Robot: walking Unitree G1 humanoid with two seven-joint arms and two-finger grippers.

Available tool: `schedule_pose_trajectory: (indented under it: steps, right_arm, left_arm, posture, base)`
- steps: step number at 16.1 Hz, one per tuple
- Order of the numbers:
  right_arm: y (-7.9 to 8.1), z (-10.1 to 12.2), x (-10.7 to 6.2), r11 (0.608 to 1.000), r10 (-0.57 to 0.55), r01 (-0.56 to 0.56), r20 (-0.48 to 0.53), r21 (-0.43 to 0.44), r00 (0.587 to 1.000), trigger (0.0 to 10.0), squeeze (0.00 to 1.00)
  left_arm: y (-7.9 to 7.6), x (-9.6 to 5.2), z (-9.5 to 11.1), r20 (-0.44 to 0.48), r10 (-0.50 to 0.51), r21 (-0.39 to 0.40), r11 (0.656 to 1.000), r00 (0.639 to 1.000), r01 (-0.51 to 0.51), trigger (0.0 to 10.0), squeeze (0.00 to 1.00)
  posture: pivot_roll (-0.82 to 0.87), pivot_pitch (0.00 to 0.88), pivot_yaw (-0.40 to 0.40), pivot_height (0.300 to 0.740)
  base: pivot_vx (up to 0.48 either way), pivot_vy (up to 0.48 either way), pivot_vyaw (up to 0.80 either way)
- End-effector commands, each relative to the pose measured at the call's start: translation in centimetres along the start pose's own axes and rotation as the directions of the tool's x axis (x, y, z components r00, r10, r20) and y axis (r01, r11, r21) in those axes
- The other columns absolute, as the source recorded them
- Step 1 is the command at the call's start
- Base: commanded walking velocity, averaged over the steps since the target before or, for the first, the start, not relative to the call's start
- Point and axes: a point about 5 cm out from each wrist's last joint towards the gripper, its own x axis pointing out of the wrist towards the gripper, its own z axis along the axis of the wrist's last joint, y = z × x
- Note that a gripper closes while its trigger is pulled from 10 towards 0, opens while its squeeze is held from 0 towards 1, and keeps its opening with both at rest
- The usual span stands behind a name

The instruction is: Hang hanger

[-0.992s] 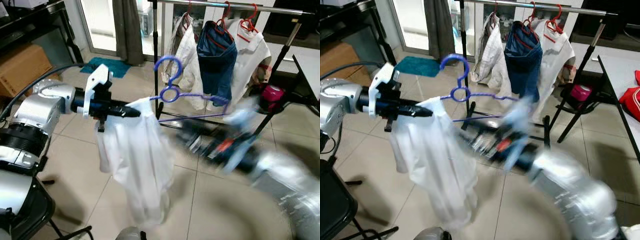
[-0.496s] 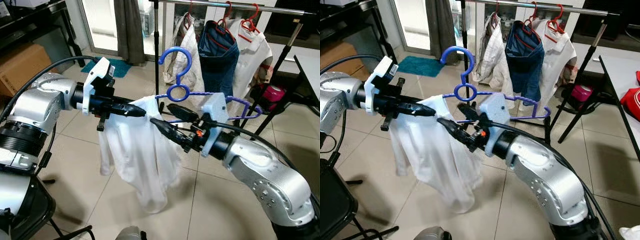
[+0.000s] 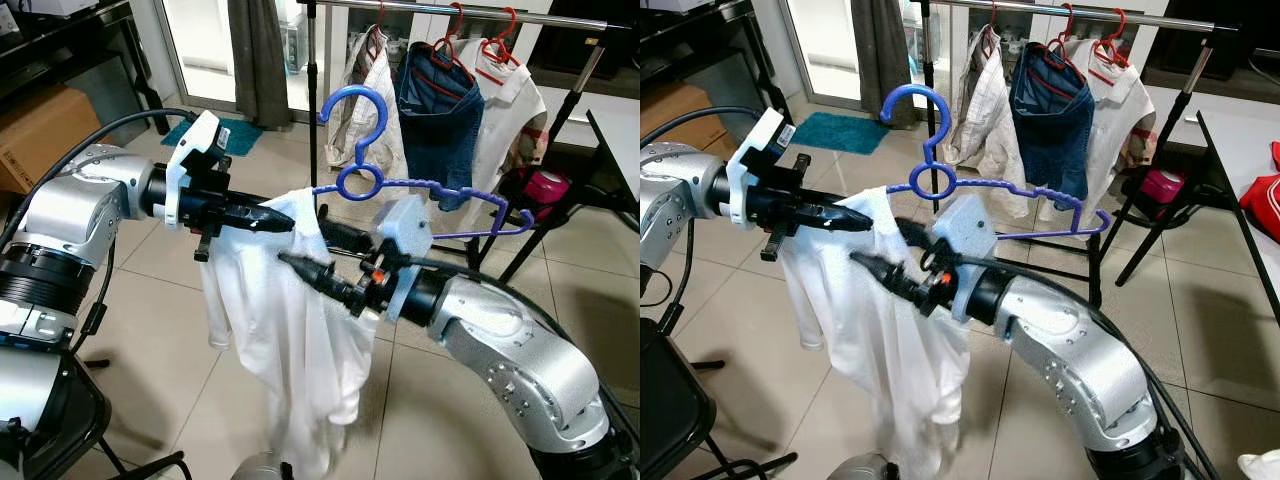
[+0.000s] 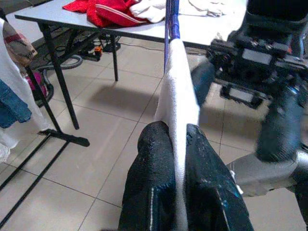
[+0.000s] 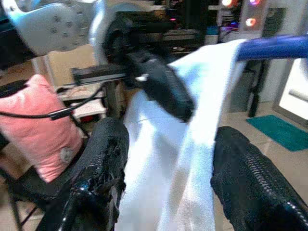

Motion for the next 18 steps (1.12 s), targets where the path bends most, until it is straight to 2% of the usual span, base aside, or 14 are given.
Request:
schedule_pose_trajectory:
  steps: [1,4,9,13,17,18]
  right_arm:
    - [0.4,0.6,0.2,0.999,0.033,-0.032,0.025,-0.025,0.999,10.0,0.00]
    - [0.9,0.3,0.4,0.995,0.093,-0.092,0.018,-0.023,0.996,10.0,0.00]
    - [1.0,-0.9,1.1,0.991,0.132,-0.132,-0.012,-0.010,0.991,10.0,0.00]
    - [-0.2,-2.6,1.8,0.994,0.113,-0.114,-0.060,0.003,0.992,10.0,0.00]
    - [-0.9,-4.4,1.4,0.988,0.152,-0.150,-0.117,0.025,0.981,10.0,0.00]
    - [-0.9,-5.3,1.2,0.985,0.170,-0.167,-0.146,0.034,0.974,7.3,0.00]
  left_arm:
    - [0.0,-0.2,0.8,0.020,0.004,0.031,1.000,1.000,-0.005,0.0,0.00]
    - [0.0,-0.2,1.3,0.032,-0.001,0.037,0.999,0.999,-0.001,0.0,0.00]
    - [-0.1,-0.1,2.1,0.047,-0.018,0.048,0.999,0.999,0.016,0.0,0.00]
    - [-0.4,-0.3,2.7,0.048,-0.046,0.053,0.998,0.998,0.043,0.0,0.00]
    - [-0.4,-0.8,3.1,0.056,-0.043,0.057,0.998,0.998,0.040,0.0,0.00]
    - [-0.4,-1.0,3.3,0.062,-0.039,0.058,0.998,0.997,0.035,0.0,0.00]
  posture:
    - [0.07,0.009,0.053,0.740]
    - [0.08,0.008,0.054,0.740]
    - [0.08,0.007,0.053,0.740]
    - [0.09,0.005,0.052,0.740]
    - [0.10,0.007,0.046,0.740]
    - [0.10,0.007,0.046,0.740]
  base:
    - [0.000,0.000,0.00]
    - [0.000,0.000,0.00]
    - [0.000,0.000,0.00]
    - [0.000,0.000,0.00]
    - [0.000,0.000,0.00]
    - [0.000,0.000,0.00]
